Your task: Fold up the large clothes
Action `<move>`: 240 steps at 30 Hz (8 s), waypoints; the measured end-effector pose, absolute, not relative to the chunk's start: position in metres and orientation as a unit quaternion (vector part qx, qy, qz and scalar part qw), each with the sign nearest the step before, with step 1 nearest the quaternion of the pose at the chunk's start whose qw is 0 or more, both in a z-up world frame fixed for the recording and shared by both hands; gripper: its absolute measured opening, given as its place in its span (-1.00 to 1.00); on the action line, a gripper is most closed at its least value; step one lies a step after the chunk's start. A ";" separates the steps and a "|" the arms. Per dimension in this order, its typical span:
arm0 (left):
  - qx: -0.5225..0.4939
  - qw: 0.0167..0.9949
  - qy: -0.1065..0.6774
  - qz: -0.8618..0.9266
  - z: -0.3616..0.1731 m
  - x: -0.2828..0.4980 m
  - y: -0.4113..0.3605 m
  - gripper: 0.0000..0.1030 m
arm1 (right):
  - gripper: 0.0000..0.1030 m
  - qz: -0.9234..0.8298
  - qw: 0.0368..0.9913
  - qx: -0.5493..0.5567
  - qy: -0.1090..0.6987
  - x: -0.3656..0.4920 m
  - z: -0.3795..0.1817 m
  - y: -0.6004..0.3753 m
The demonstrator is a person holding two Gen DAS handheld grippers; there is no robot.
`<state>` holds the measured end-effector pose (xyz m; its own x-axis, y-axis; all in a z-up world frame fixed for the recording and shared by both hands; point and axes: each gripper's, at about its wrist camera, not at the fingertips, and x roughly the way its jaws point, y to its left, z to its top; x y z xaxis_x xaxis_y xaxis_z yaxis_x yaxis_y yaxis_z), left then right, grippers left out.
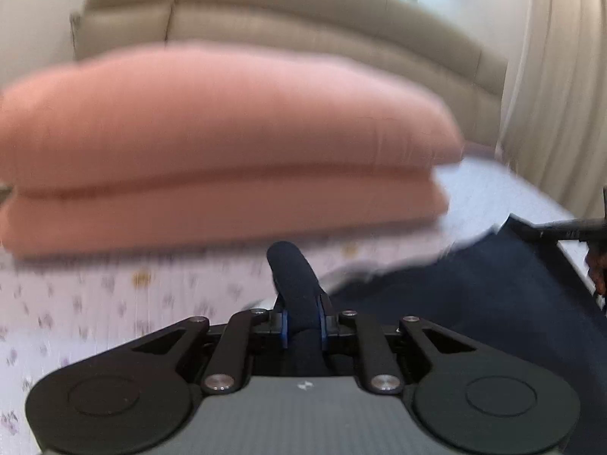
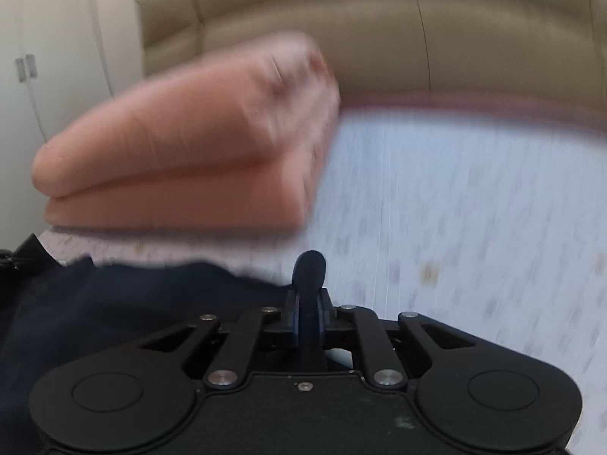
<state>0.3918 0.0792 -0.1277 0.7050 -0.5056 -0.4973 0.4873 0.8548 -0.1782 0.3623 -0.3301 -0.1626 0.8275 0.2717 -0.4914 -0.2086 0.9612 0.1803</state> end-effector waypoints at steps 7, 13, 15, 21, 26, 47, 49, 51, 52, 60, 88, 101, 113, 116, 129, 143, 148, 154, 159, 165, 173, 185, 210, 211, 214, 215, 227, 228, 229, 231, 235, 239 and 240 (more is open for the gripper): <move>0.005 0.930 0.326 -0.170 -0.163 0.428 0.074 -0.58 | -0.77 0.025 0.924 0.147 0.352 0.407 -0.188 -0.350; -0.131 0.888 0.397 -0.193 -0.154 0.415 0.123 0.39 | 0.43 0.064 0.875 0.328 0.349 0.367 -0.197 -0.403; -0.171 0.866 0.414 -0.223 -0.149 0.395 0.143 0.57 | 0.47 0.092 0.850 0.368 0.366 0.345 -0.194 -0.418; -0.224 0.797 0.494 -0.267 -0.167 0.331 0.165 0.66 | 0.59 0.134 0.829 0.324 0.436 0.276 -0.192 -0.414; -0.173 0.811 0.472 -0.299 -0.157 0.291 0.155 -0.68 | -0.80 0.129 0.859 0.284 0.406 0.239 -0.178 -0.389; 0.154 0.843 0.301 -0.419 -0.065 0.237 0.001 1.00 | 0.97 0.348 0.885 -0.087 0.298 0.208 -0.097 -0.215; 0.169 0.819 0.328 -0.440 -0.090 0.252 -0.029 1.00 | 0.97 0.388 0.859 -0.119 0.312 0.224 -0.115 -0.183; 0.195 0.804 0.370 -0.423 -0.126 0.267 -0.043 0.99 | 1.00 0.380 0.840 -0.171 0.349 0.240 -0.144 -0.167; 0.218 0.798 0.383 -0.412 -0.148 0.273 -0.039 1.00 | 1.00 0.384 0.829 -0.177 0.366 0.248 -0.162 -0.173; 0.228 0.839 0.308 -0.385 -0.183 0.229 0.080 1.00 | 1.00 0.315 0.867 -0.162 0.350 0.211 -0.208 -0.301; 0.131 0.863 0.316 -0.371 -0.209 0.408 0.010 1.00 | 1.00 0.335 0.868 -0.217 0.296 0.366 -0.193 -0.222; -0.013 0.865 0.409 -0.290 -0.198 0.380 0.132 1.00 | 1.00 0.133 0.895 -0.112 0.411 0.383 -0.194 -0.337; -0.207 0.829 0.434 -0.284 -0.198 0.350 0.188 1.00 | 0.99 0.070 0.926 0.108 0.356 0.451 -0.137 -0.175; -0.235 0.805 0.449 -0.308 -0.198 0.347 0.188 0.93 | 1.00 0.034 0.910 0.064 0.409 0.464 -0.165 -0.139; -0.222 0.790 0.492 -0.290 -0.209 0.348 0.140 -0.48 | 1.00 0.053 0.925 0.046 0.374 0.329 -0.189 -0.140; -0.261 0.798 0.447 -0.309 -0.122 0.330 0.102 -0.58 | 1.00 0.058 0.945 0.003 0.322 0.227 -0.210 -0.150; -0.274 0.798 0.429 -0.323 -0.094 0.320 0.065 -0.58 | 1.00 0.054 0.950 0.009 0.309 0.204 -0.220 -0.155; -0.246 0.808 0.412 -0.341 -0.073 0.310 0.002 -0.57 | 1.00 0.038 0.958 -0.029 0.283 0.184 -0.222 -0.145; -0.197 0.810 0.406 -0.374 -0.074 0.312 -0.069 -0.57 | 0.99 0.107 0.930 0.066 0.346 0.193 -0.206 -0.202; -0.150 0.809 0.407 -0.397 -0.093 0.308 -0.146 -0.53 | 1.00 0.056 0.853 0.392 0.340 0.216 -0.191 -0.375; -0.036 0.804 0.408 -0.431 -0.128 0.275 -0.228 0.18 | 1.00 0.197 0.779 0.493 0.334 0.321 -0.211 -0.437; 0.001 0.778 0.393 -0.489 -0.123 0.233 -0.249 0.66 | 1.00 0.305 0.770 0.448 0.336 0.337 -0.208 -0.408; 0.134 0.788 0.326 -0.505 -0.095 0.169 -0.248 0.77 | -0.36 0.243 0.840 0.378 0.305 0.361 -0.181 -0.412; 0.123 0.796 0.319 -0.499 -0.088 0.167 -0.233 0.77 | -0.37 0.257 0.842 0.373 0.293 0.366 -0.172 -0.405; 0.057 0.817 0.320 -0.477 -0.068 0.172 -0.186 0.94 | -0.46 0.285 0.853 0.346 0.266 0.391 -0.155 -0.394; 0.032 0.822 0.321 -0.469 -0.065 0.176 -0.171 0.95 | -0.47 0.280 0.854 0.345 0.271 0.403 -0.158 -0.393; 0.131 0.830 0.375 -0.392 -0.161 0.213 -0.161 1.00 | 0.55 0.208 0.709 0.525 0.424 0.419 -0.228 -0.423; 0.152 0.831 0.369 -0.387 -0.165 0.209 -0.166 1.00 | 0.86 0.201 0.693 0.527 0.450 0.418 -0.225 -0.421; 0.168 0.834 0.360 -0.383 -0.167 0.205 -0.170 1.00 | 0.90 0.195 0.696 0.500 0.477 0.412 -0.215 -0.415; 0.195 0.834 0.349 -0.380 -0.170 0.202 -0.175 1.00 | 0.97 0.203 0.716 0.429 0.512 0.406 -0.194 -0.397; 0.177 0.837 0.357 -0.374 -0.174 0.206 -0.165 1.00 | 0.50 0.200 0.744 0.303 0.560 0.391 -0.167 -0.361; 0.157 0.843 0.384 -0.341 -0.181 0.213 -0.151 0.92 | -0.55 0.229 0.822 0.274 0.443 0.358 -0.130 -0.373; 0.145 0.838 0.401 -0.341 -0.186 0.218 -0.149 0.92 | -0.56 0.230 0.841 0.260 0.414 0.351 -0.127 -0.380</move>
<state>0.2179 -0.1494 -0.1860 0.4461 -0.4554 -0.7705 0.6884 0.7247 -0.0297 0.3511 -0.3798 -0.1272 0.5505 0.6031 -0.5772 -0.1721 0.7586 0.6285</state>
